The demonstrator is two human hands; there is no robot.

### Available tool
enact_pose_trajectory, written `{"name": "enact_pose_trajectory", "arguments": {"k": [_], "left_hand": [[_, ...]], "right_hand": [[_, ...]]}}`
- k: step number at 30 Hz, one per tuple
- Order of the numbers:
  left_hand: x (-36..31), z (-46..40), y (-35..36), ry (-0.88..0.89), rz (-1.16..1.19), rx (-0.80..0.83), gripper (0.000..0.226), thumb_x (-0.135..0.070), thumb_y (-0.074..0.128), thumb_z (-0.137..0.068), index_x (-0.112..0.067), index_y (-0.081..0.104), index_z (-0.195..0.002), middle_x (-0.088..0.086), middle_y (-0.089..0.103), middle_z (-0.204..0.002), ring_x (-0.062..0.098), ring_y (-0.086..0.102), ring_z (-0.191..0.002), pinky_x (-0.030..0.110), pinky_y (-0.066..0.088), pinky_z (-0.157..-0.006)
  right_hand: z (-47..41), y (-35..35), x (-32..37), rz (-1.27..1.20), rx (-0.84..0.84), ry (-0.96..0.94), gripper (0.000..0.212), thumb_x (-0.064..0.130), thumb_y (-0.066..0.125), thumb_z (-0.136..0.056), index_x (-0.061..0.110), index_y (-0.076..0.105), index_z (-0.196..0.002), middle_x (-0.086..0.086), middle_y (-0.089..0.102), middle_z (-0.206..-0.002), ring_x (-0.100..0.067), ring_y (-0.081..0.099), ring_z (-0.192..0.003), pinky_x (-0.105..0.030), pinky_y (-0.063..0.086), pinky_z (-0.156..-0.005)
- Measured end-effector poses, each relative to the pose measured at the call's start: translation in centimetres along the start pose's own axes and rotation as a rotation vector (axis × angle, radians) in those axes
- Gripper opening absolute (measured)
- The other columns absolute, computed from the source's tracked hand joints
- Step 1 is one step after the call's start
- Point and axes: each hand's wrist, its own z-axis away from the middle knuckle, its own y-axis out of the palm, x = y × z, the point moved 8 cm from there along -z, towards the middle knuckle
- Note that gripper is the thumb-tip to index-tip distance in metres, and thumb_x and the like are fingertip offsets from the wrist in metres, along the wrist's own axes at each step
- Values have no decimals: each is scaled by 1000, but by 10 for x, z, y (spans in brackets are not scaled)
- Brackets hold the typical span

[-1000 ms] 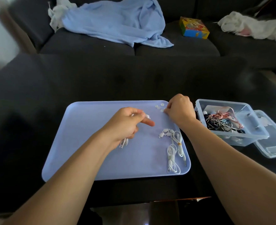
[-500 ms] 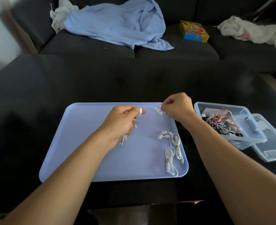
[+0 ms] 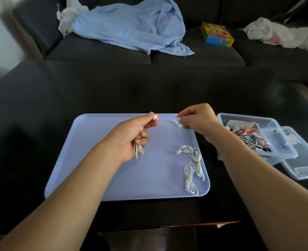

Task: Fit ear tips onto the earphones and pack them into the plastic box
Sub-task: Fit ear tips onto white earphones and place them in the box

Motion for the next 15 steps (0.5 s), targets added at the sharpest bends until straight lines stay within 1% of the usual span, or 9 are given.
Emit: {"name": "enact_pose_trajectory", "arguments": {"k": [3, 5, 9, 12, 15], "left_hand": [[0, 2, -2, -20, 12, -13, 26, -25, 67, -93, -7, 72, -112, -1, 69, -83, 5, 39, -42, 13, 26, -35], [-2, 3, -2, -11, 2, -8, 26, -24, 67, -93, -6, 71, -112, -1, 70, -82, 6, 38, -42, 12, 27, -35], [-5, 2, -3, 15, -29, -20, 21, -22, 70, -90, -7, 68, -104, 1, 74, -87, 6, 39, -42, 13, 29, -36], [-7, 2, -4, 42, -64, -34, 21, -24, 70, -91, -7, 70, -103, 2, 74, -93, 6, 40, -44, 13, 30, -38], [-11, 1, -7, 91, -89, -54, 22, -27, 69, -92, -9, 73, -105, 1, 74, -92, 6, 41, -45, 14, 31, -38]], "right_hand": [[3, 5, 11, -10, 48, -69, 12, 9, 73, -88, 19, 76, -84, 0, 71, -86, -15, 70, -78, -17, 57, -62], [5, 6, 16, 19, 36, -103, 11, 11, 74, -88, 21, 76, -84, 1, 72, -81, -13, 72, -74, -18, 59, -63], [9, 5, 21, 116, 20, -167, 10, 11, 75, -85, 21, 76, -85, 3, 73, -75, -2, 71, -67, -14, 57, -60], [19, 6, 31, 93, 52, -188, 9, 11, 76, -85, 19, 75, -83, 2, 73, -75, -3, 72, -67, -18, 60, -64], [37, 7, 56, 12, 92, -294, 10, 8, 78, -84, 18, 76, -84, 3, 74, -76, -7, 73, -71, -20, 61, -67]]}}
